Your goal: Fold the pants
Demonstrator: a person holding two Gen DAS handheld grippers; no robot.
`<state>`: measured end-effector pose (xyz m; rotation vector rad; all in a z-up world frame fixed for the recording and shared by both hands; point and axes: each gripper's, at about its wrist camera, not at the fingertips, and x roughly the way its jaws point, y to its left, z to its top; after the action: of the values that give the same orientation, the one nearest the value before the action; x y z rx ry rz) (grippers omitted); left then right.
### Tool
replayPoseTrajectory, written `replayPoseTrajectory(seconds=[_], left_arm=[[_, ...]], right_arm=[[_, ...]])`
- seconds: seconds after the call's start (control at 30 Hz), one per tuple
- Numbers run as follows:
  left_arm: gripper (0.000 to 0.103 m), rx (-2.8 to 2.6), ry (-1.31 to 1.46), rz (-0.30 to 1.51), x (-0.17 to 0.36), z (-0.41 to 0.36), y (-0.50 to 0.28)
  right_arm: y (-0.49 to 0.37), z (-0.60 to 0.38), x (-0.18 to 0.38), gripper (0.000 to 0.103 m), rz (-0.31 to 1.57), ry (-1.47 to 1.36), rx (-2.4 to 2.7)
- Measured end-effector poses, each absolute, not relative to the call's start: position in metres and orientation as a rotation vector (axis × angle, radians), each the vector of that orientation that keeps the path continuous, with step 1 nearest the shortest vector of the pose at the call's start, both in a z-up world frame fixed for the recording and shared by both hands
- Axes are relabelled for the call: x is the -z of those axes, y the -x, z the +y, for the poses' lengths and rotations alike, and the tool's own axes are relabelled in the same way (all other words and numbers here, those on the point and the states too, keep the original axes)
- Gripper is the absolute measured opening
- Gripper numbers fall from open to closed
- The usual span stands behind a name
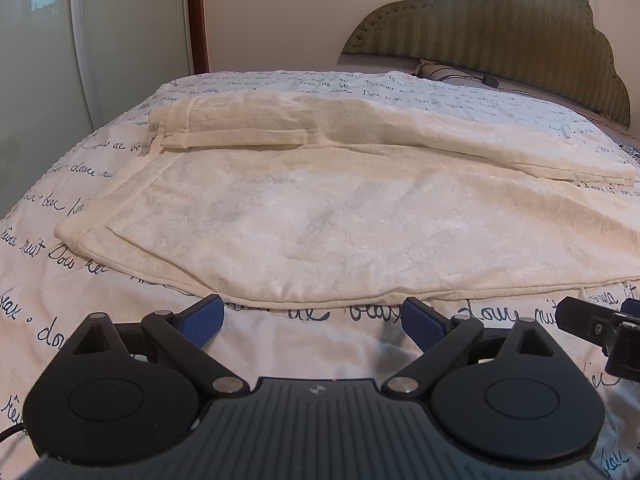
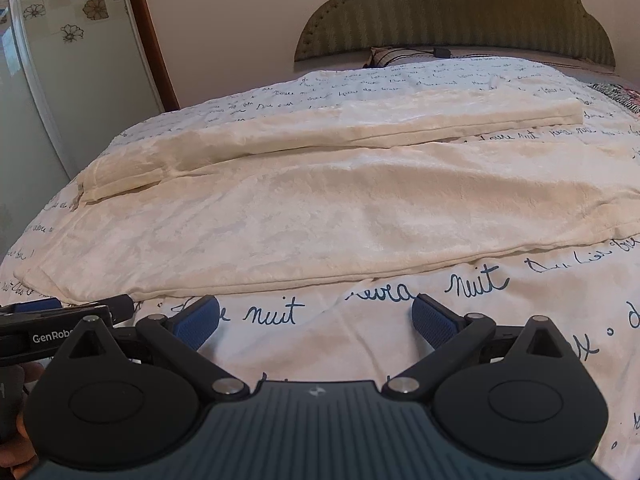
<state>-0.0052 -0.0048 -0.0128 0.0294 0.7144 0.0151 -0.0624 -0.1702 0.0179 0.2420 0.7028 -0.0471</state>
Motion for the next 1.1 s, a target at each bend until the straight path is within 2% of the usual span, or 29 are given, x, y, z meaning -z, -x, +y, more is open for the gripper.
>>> replayPoseTrajectory(seconds=[1.1], left_arm=[[0.098,-0.048,-0.058,0.745,0.0225,-0.0091,0.0059]], right_arm=[[0.0646,-0.1664,-0.0150,0.103,0.718,-0.216,0.033]])
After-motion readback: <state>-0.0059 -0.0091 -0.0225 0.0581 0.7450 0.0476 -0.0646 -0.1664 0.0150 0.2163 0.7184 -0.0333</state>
